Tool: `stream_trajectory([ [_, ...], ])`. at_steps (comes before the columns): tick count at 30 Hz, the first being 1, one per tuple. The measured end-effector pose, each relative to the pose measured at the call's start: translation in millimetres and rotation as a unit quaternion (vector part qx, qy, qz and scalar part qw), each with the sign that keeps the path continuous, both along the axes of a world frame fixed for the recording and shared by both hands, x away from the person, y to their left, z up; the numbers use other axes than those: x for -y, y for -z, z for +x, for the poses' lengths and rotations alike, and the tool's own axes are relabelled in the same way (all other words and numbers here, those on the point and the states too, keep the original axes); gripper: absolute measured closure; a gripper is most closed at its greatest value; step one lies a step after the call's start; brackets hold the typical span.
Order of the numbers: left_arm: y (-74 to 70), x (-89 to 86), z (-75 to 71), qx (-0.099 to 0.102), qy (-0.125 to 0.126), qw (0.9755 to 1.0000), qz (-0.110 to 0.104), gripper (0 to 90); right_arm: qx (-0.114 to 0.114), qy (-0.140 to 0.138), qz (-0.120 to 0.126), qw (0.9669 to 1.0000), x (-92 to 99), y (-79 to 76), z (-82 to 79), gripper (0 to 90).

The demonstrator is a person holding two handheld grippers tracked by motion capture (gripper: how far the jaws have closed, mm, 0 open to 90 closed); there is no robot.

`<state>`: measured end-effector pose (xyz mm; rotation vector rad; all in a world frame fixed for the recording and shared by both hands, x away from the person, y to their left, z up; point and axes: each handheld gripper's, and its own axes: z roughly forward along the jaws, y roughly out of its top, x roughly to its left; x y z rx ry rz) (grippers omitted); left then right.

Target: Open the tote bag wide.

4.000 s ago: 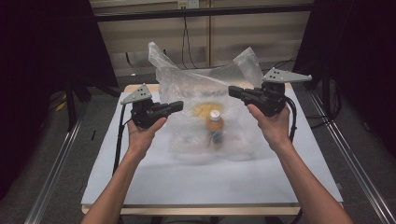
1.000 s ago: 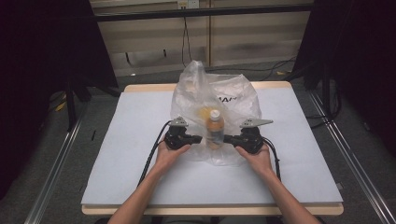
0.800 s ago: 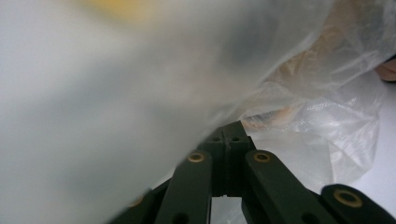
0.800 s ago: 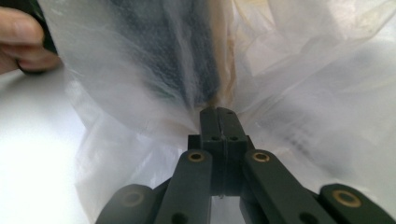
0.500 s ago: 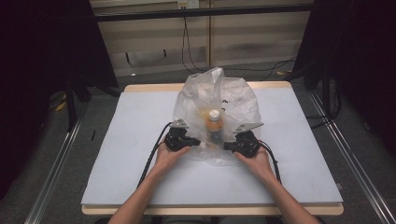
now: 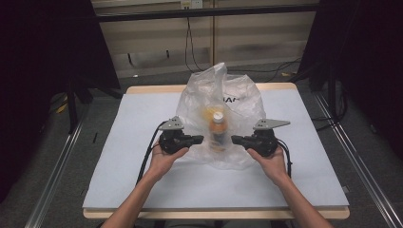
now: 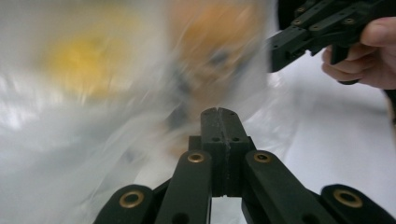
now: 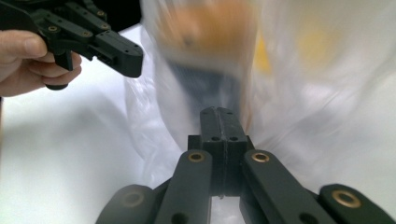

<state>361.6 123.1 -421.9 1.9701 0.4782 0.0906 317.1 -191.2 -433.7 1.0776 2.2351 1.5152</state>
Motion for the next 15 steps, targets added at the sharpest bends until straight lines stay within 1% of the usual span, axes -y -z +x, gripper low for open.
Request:
stream_trajectory([
  [1, -4.0, 0.0, -1.0, 0.003, 0.001, 1.0, -0.006, 90.0, 0.005, 0.001, 0.002, 1.0, 2.1, -5.8, -1.7, 90.0],
  [3, -17.6, 1.3, -1.9, 0.016, 0.003, 0.9997, -0.019, 90.0, 0.014, 0.002, 0.006, 0.9999, 5.2, -16.1, -2.8, 90.0],
  [4, -22.4, 2.2, -1.5, 0.02, 0.007, 0.9995, -0.022, 90.0, 0.021, 0.006, 0.008, 0.9997, 7.3, -23.8, -1.9, 90.0],
  [5, -31.4, 4.4, -1.1, 0.028, 0.009, 0.9992, -0.025, 90.0, 0.026, 0.007, 0.009, 0.9996, 8.5, -28.7, -0.5, 90.0],
  [7, -43.9, 10.4, -1.3, 0.041, 0.012, 0.9986, -0.032, 90.0, 0.041, 0.012, 0.011, 0.999, 11.7, -44.6, 5.6, 90.0],
  [8, -51.1, 15.0, -1.5, 0.047, 0.02, 0.9981, -0.035, 90.0, 0.046, 0.013, 0.015, 0.9987, 12.5, -50.0, 8.3, 90.0],
  [9, -59.6, 22.6, -1.8, 0.05, 0.027, 0.9975, -0.042, 90.0, 0.052, 0.014, 0.021, 0.9983, 13.2, -57.2, 11.8, 90.0],
  [10, -66.3, 29.6, -1.7, 0.057, 0.033, 0.9968, -0.045, 90.0, 0.056, 0.016, 0.022, 0.998, 13.4, -65.6, 16.9, 90.0],
  [11, -70.9, 35.3, -0.7, 0.061, 0.04, 0.9962, -0.047, 90.0, 0.058, 0.017, 0.022, 0.9979, 13.0, -71.2, 21.7, 90.0],
  [12, -77.7, 44.8, 1.7, 0.064, 0.044, 0.9957, -0.052, 90.0, 0.058, 0.02, 0.022, 0.9978, 12.3, -74.6, 25.8, 90.0],
  [13, -81.4, 50.3, 4.3, 0.064, 0.048, 0.9955, -0.051, 90.0, 0.058, 0.023, 0.023, 0.9978, 11.6, -78.9, 33.2, 90.0],
  [14, -88.4, 63.1, 10.4, 0.066, 0.049, 0.9956, -0.046, 90.0, 0.057, 0.025, 0.023, 0.9978, 10.6, -80.9, 37.5, 90.0],
  [15, -91.8, 70.0, 13.0, 0.07, 0.045, 0.9957, -0.041, 90.0, 0.053, 0.028, 0.017, 0.998, 7.7, -83.7, 47.1, 90.0],
])
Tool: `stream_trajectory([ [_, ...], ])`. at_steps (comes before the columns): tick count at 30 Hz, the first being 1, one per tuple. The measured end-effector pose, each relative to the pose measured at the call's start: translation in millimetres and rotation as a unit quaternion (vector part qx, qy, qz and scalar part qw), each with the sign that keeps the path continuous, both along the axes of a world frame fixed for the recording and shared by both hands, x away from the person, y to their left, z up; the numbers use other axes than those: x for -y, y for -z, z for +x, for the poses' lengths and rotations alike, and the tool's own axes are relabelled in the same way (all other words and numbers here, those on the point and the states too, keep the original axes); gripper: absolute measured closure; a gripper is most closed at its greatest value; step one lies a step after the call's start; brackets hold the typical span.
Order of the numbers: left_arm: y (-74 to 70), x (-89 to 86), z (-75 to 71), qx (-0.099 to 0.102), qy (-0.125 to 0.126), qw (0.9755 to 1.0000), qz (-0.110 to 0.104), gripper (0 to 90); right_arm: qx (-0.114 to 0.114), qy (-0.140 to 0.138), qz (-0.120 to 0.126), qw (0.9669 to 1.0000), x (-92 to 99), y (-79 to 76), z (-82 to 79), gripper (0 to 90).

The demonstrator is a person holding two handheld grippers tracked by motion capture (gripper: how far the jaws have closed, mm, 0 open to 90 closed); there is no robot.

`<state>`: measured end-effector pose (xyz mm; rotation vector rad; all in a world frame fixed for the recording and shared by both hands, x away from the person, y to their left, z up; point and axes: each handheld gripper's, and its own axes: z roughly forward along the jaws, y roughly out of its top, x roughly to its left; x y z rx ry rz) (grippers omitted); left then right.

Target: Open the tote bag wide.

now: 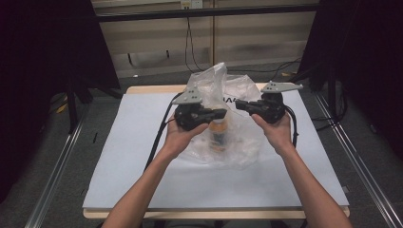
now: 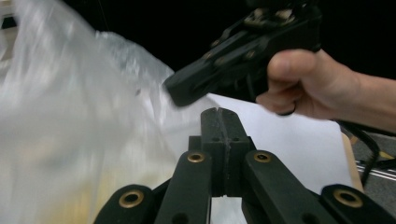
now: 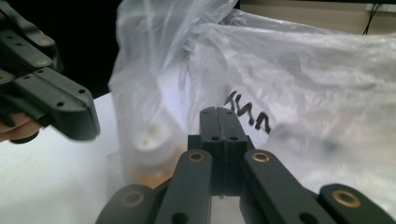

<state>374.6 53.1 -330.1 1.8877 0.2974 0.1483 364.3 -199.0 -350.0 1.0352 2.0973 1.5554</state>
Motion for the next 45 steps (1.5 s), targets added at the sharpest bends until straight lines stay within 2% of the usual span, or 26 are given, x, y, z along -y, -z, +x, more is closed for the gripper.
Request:
stream_trajectory([
  [1, 0.0, 0.0, 0.0, 0.0, 0.0, 1.0, 0.0, 90.0, 0.0, 0.0, 0.0, 1.0, 0.0, 0.0, 0.0, 90.0],
  [2, -3.2, 7.8, 1.1, 0.006, -0.006, 0.9999, 0.007, 90.0, -0.003, 0.001, -0.005, 1.0, -4.0, -0.9, 9.5, 90.0],
  [4, -7.6, 23.3, 5.9, 0.004, 0.003, 0.9998, 0.018, 90.0, -0.008, 0.001, -0.005, 1.0, -5.9, -0.4, 14.0, 90.0],
  [5, -10.3, 31.6, 15.4, 0.0, -0.006, 0.9997, 0.026, 90.0, -0.014, 0.001, -0.01, 0.9998, -9.9, 1.8, 21.1, 90.0],
  [6, -10.3, 32.6, 20.7, -0.006, -0.013, 0.9997, 0.018, 90.0, -0.017, 0.0, -0.013, 0.9998, -11.8, 3.5, 23.5, 90.0],
  [10, -9.2, 25.5, 32.5, -0.014, -0.032, 0.9993, 0.017, 90.0, -0.03, -0.006, -0.011, 0.9995, -16.5, 10.6, 26.2, 90.0],
  [13, -2.8, 13.4, 38.9, -0.019, -0.056, 0.9977, 0.032, 90.0, -0.044, -0.02, -0.026, 0.9985, -23.8, 20.5, 26.9, 90.0],
  [14, 3.7, 4.8, 43.0, -0.023, -0.075, 0.9959, 0.044, 90.0, -0.045, -0.024, -0.031, 0.9982, -25.3, 22.6, 26.3, 90.0],
  [17, 10.7, -2.6, 46.5, -0.031, -0.085, 0.9947, 0.049, 90.0, -0.055, -0.035, -0.042, 0.997, -29.0, 28.0, 24.0, 90.0],
  [19, 17.5, -8.9, 48.2, -0.035, -0.089, 0.9936, 0.061, 90.0, -0.059, -0.038, -0.049, 0.9963, -30.3, 29.5, 23.1, 90.0],
  [21, 22.4, -11.6, 47.6, -0.033, -0.083, 0.9934, 0.073, 90.0, -0.063, -0.044, -0.072, 0.9944, -33.2, 31.4, 20.2, 90.0],
  [25, 34.1, -15.8, 45.0, -0.035, -0.077, 0.9914, 0.1, 90.0, -0.066, -0.047, -0.075, 0.9939, -31.0, 30.6, 17.1, 90.0],
  [26, 38.4, -17.7, 42.7, -0.035, -0.074, 0.9904, 0.111, 90.0, -0.073, -0.049, -0.081, 0.9929, -28.7, 32.0, 13.6, 90.0],
  [28, 40.9, -18.4, 42.0, -0.035, -0.072, 0.9902, 0.114, 90.0, -0.076, -0.052, -0.084, 0.9922, -27.3, 33.5, 11.8, 90.0],
  [29, 44.7, -20.4, 40.2, -0.035, -0.07, 0.9891, 0.125, 90.0, -0.079, -0.053, -0.088, 0.9916, -25.8, 35.2, 9.9, 90.0],
  [31, 48.6, -21.7, 38.0, -0.04, -0.067, 0.9894, 0.123, 90.0, -0.083, -0.055, -0.088, 0.9911, -22.3, 39.4, 5.3, 90.0],
  [32, 50.0, -23.5, 36.8, -0.04, -0.069, 0.9885, 0.129, 90.0, -0.084, -0.056, -0.085, 0.9912, -21.6, 40.4, 3.9, 90.0],
  [34, 54.4, -26.6, 34.0, -0.043, -0.067, 0.9892, 0.124, 90.0, -0.085, -0.059, -0.092, 0.9903, -20.6, 42.5, -0.5, 90.0],
  [35, 55.5, -29.1, 32.5, -0.043, -0.066, 0.9883, 0.131, 90.0, -0.086, -0.062, -0.094, 0.99, -20.0, 43.5, -2.3, 90.0],
  [37, 58.7, -34.5, 29.9, -0.052, -0.056, 0.9904, 0.115, 90.0, -0.087, -0.064, -0.098, 0.9893, -18.7, 45.5, -5.5, 90.0],
  [38, 58.9, -36.3, 28.7, -0.053, -0.052, 0.9905, 0.116, 90.0, -0.089, -0.064, -0.101, 0.9888, -17.5, 46.5, -6.9, 90.0],
  [39, 58.6, -37.6, 24.4, -0.051, -0.053, 0.991, 0.112, 90.0, -0.091, -0.065, -0.099, 0.9888, -16.9, 47.2, -7.7, 90.0],
  [42, 52.4, -38.6, 10.8, -0.033, -0.032, 0.9917, 0.12, 90.0, -0.086, -0.069, -0.087, 0.9901, -14.5, 46.4, -12.0, 90.0],
  [43, 51.7, -38.4, 8.6, -0.03, -0.031, 0.9914, 0.124, 90.0, -0.084, -0.071, -0.081, 0.9906, -14.6, 45.3, -13.3, 90.0],
  [45, 53.1, -40.1, 6.3, -0.023, -0.034, 0.9886, 0.145, 90.0, -0.083, -0.074, -0.085, 0.9901, -15.6, 44.0, -14.6, 90.0],
])
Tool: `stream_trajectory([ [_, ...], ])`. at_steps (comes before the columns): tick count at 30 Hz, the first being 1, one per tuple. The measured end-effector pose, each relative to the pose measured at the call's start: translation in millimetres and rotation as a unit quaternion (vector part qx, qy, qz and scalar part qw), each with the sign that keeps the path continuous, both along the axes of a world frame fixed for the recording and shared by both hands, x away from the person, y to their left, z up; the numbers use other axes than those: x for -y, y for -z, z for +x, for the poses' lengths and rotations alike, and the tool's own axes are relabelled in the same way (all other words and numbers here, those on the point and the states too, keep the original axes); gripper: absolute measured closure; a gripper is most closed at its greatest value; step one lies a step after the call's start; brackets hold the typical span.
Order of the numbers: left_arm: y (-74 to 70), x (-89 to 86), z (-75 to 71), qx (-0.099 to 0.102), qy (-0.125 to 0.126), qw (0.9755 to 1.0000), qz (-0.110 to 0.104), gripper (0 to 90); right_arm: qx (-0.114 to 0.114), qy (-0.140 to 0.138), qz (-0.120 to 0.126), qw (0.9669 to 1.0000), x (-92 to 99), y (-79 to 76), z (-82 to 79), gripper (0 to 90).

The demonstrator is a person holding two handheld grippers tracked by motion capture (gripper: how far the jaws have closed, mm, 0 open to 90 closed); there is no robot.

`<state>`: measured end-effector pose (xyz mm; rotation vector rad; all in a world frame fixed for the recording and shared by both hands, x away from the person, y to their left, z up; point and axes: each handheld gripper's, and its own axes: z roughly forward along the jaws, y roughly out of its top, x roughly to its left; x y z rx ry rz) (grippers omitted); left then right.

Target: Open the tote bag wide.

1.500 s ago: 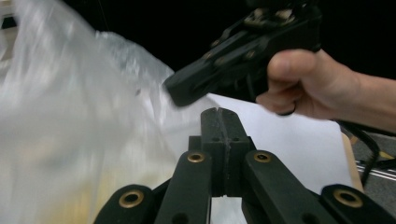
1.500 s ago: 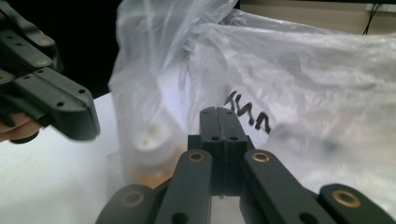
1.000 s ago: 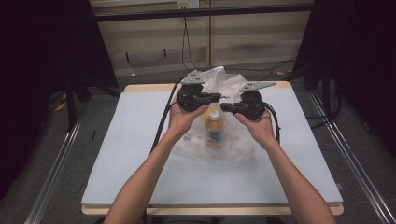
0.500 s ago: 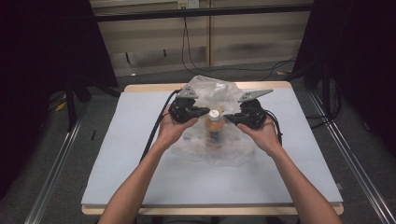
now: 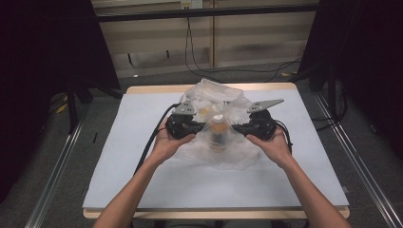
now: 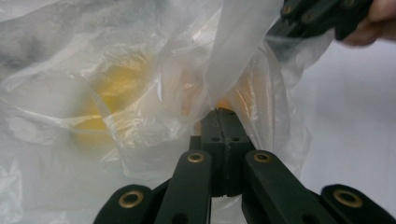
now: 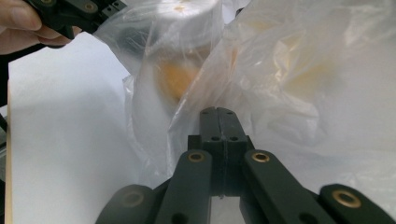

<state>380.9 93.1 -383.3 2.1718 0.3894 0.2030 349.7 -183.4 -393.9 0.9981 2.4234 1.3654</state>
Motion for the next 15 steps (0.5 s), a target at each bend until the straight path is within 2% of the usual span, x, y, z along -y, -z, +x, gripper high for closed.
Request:
stream_trajectory([
  [2, 6.3, -5.8, 1.0, -0.01, 0.0, 0.9999, -0.001, 90.0, -0.002, -0.002, 0.001, 1.0, -0.2, -0.7, -1.9, 90.0],
  [4, 15.2, -11.9, 2.4, -0.02, 0.006, 0.9997, 0.011, 90.0, -0.001, 0.002, -0.004, 1.0, 0.6, -0.3, -4.4, 90.0],
  [5, 20.5, -13.6, 2.3, -0.023, 0.0, 0.9995, 0.021, 90.0, -0.003, 0.001, -0.005, 1.0, 1.8, 1.4, -4.7, 90.0],
  [6, 27.6, -15.7, 3.5, -0.03, -0.004, 0.9988, 0.038, 90.0, -0.005, 0.003, -0.017, 0.9998, 2.7, 4.1, -4.8, 90.0],
  [7, 31.2, -17.2, 4.6, -0.034, -0.004, 0.9984, 0.045, 90.0, -0.012, 0.004, -0.034, 0.9993, 3.5, 9.1, -3.9, 90.0],
  [8, 35.7, -19.5, 6.1, -0.035, -0.007, 0.9981, 0.051, 90.0, -0.016, 0.004, -0.036, 0.9992, 4.7, 12.1, -3.3, 90.0],
  [10, 44.7, -23.1, 8.9, -0.042, -0.011, 0.9979, 0.049, 90.0, -0.019, 0.01, -0.039, 0.999, 7.6, 17.8, -3.0, 90.0],
  [13, 55.1, -25.8, 13.0, -0.042, -0.017, 0.9963, 0.073, 90.0, -0.023, 0.017, -0.043, 0.9986, 11.4, 24.3, -2.0, 90.0],
  [15, 63.8, -29.4, 15.4, -0.052, -0.019, 0.9954, 0.078, 90.0, -0.033, 0.023, -0.051, 0.9979, 16.3, 34.1, 1.5, 90.0],
])
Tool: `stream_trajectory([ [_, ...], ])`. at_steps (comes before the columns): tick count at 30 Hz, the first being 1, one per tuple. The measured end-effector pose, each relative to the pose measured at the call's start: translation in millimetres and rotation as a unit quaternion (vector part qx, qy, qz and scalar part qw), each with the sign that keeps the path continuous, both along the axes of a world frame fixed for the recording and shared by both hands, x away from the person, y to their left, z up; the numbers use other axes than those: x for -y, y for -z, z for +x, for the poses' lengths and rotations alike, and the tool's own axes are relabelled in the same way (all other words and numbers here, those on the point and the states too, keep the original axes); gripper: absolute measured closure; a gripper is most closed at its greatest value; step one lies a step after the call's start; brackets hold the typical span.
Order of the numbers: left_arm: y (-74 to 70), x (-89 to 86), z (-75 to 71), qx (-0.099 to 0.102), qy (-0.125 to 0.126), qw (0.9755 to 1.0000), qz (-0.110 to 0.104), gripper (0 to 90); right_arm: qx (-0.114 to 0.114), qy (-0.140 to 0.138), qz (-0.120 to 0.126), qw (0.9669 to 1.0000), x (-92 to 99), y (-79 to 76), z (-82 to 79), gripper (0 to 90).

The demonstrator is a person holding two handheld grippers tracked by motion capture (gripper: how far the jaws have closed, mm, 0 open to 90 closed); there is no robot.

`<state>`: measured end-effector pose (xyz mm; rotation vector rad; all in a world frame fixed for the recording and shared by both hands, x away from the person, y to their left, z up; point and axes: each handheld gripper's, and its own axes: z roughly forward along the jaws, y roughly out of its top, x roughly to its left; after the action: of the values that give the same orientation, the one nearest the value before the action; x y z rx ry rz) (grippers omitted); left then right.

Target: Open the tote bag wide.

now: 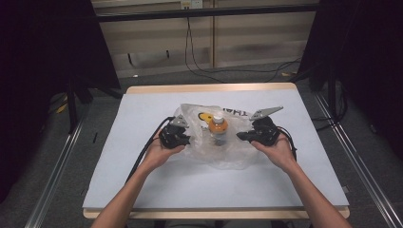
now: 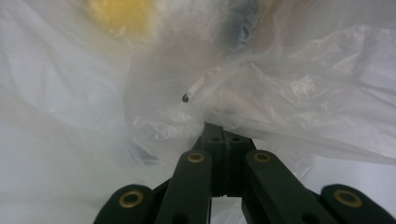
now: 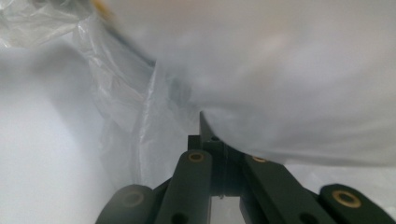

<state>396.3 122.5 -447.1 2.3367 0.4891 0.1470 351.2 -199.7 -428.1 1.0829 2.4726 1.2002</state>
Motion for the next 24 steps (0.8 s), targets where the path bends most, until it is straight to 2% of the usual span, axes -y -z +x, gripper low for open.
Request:
stream_trajectory([
  [2, 3.5, -2.0, 1.3, -0.001, 0.004, 1.0, 0.003, 90.0, -0.004, 0.004, -0.003, 1.0, 1.3, 2.7, 0.5, 90.0],
  [4, 12.2, -3.6, 0.5, -0.015, -0.011, 0.9998, -0.002, 90.0, -0.015, 0.009, -0.003, 0.9998, 4.9, 12.0, 2.9, 90.0],
  [7, 22.9, -6.2, 0.4, -0.028, -0.006, 0.9994, 0.017, 90.0, -0.029, 0.018, -0.019, 0.9992, 7.7, 24.6, 6.5, 90.0],
  [9, 27.8, -8.5, -0.6, -0.037, -0.012, 0.9992, 0.009, 90.0, -0.036, 0.019, -0.029, 0.9987, 9.5, 30.3, 8.1, 90.0],
  [11, 28.4, -10.4, -0.9, -0.039, -0.013, 0.9992, 0.004, 90.0, -0.043, 0.019, -0.032, 0.9984, 12.6, 35.3, 8.5, 90.0],
  [13, 27.2, -12.4, -1.0, -0.037, -0.006, 0.9992, 0.016, 90.0, -0.051, 0.022, -0.037, 0.9978, 16.0, 40.1, 8.1, 90.0],
  [14, 27.6, -12.4, -2.2, -0.041, -0.012, 0.999, 0.01, 90.0, -0.055, 0.025, -0.037, 0.9975, 17.9, 42.1, 7.2, 90.0],
  [15, 27.5, -13.8, -2.4, -0.04, -0.008, 0.9991, 0.012, 90.0, -0.055, 0.024, -0.036, 0.9975, 19.8, 44.1, 6.5, 90.0],
  [17, 26.1, -18.2, -3.3, -0.037, 0.004, 0.999, 0.026, 90.0, -0.058, 0.024, -0.034, 0.9975, 23.0, 47.3, 3.7, 90.0],
  [18, 26.8, -19.5, -6.0, -0.041, -0.003, 0.999, 0.016, 90.0, -0.058, 0.025, -0.038, 0.9973, 24.0, 48.5, 1.8, 90.0],
  [20, 25.8, -24.7, -9.9, -0.038, 0.005, 0.999, 0.024, 90.0, -0.059, 0.022, -0.03, 0.9976, 27.6, 50.5, -2.1, 90.0],
  [24, 25.7, -33.1, -20.4, -0.036, 0.01, 0.999, 0.024, 90.0, -0.058, 0.027, -0.026, 0.9976, 35.7, 51.3, -8.6, 90.0],
])
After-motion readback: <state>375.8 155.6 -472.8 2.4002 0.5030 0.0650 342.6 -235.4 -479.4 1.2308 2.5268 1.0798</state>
